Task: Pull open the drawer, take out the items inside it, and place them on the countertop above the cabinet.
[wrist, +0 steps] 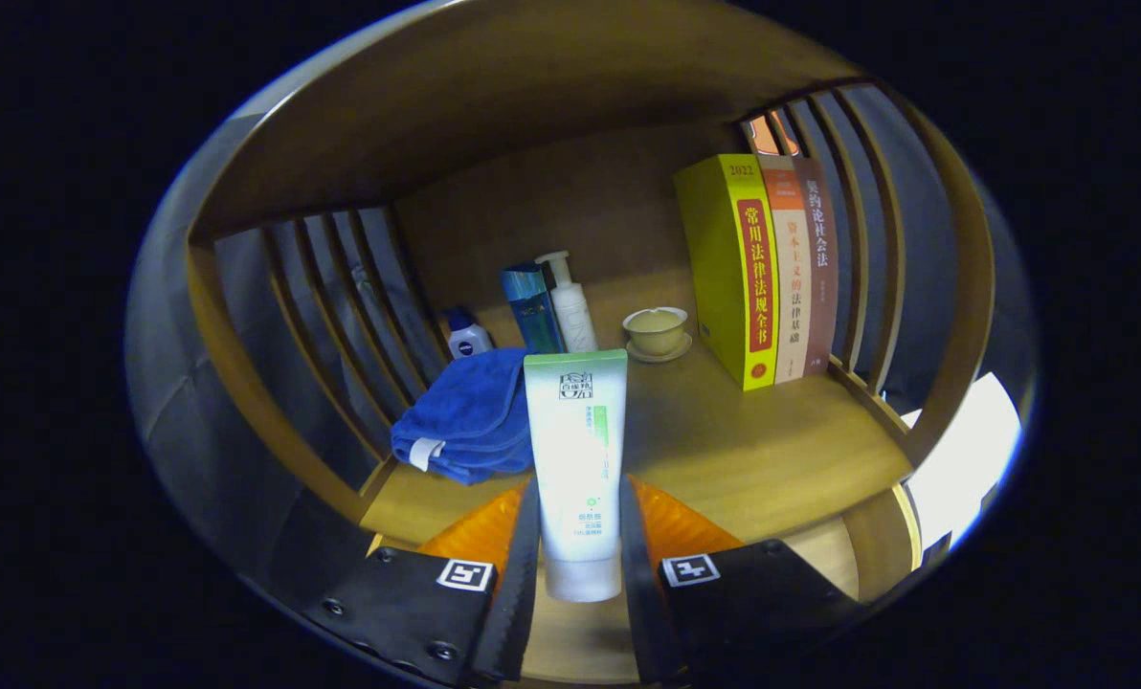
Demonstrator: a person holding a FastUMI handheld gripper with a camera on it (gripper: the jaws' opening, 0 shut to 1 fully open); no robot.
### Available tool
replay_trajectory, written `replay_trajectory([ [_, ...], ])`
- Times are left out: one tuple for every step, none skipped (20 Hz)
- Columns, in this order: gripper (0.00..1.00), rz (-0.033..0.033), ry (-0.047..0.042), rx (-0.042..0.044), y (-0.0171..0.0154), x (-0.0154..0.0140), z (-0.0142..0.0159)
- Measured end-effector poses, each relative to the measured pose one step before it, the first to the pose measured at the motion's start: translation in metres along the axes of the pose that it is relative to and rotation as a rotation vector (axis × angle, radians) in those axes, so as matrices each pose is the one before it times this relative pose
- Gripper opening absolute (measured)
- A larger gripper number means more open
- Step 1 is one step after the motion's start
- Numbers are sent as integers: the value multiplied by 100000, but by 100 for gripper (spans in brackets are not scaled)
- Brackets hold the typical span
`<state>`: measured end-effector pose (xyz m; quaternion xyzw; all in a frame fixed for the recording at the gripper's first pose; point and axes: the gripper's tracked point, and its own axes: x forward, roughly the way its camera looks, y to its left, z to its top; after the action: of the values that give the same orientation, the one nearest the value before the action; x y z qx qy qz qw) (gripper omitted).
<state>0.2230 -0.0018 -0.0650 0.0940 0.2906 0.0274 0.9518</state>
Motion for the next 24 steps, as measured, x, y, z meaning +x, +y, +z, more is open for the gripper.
replay_trajectory([
  [50, -895, 1253, -256, -279, 1149, -92],
  [50, -932, 1806, 162, -248, 1025, -400],
  [50, -1913, 1976, -320, -423, 1151, -422],
  [51, -1978, 2142, -87, -541, 958, -450],
  [51, -1565, 1719, 71, -444, 1001, -424],
  [51, -503, 1915, -18, -288, 871, -409],
  [51, -541, 903, 521, -29, 441, -228],
  [51, -557, -318, 421, -59, 547, -16],
  [51, -797, 33, 151, -157, 484, -35],
  [50, -981, 1117, 239, -56, 257, -168],
  [51, -925, 1055, 12, 23, 173, -329],
  [51, -358, 1407, 49, -99, 201, -356],
  [53, -197, 303, 326, 32, 16, -14],
  [53, -517, -903, 229, -77, 256, 133],
  [53, -111, 416, -70, -41, -124, -130],
  [54, 346, -359, 371, 53, -92, -12],
  [57, 1295, -248, 1010, 226, -55, 24],
  [58, 2344, -739, 931, 473, -458, 239],
  [63, 2022, -1224, 762, 301, -182, 117],
  [68, 290, -3078, 535, 28, -515, 550],
  [73, 994, -3761, -158, 250, -568, 606],
  [78, 1400, -2640, -1467, 423, -957, 486],
  [83, 551, -3379, -2217, 267, -980, 479],
  [88, 250, -2318, -2564, 319, -1150, 190],
])
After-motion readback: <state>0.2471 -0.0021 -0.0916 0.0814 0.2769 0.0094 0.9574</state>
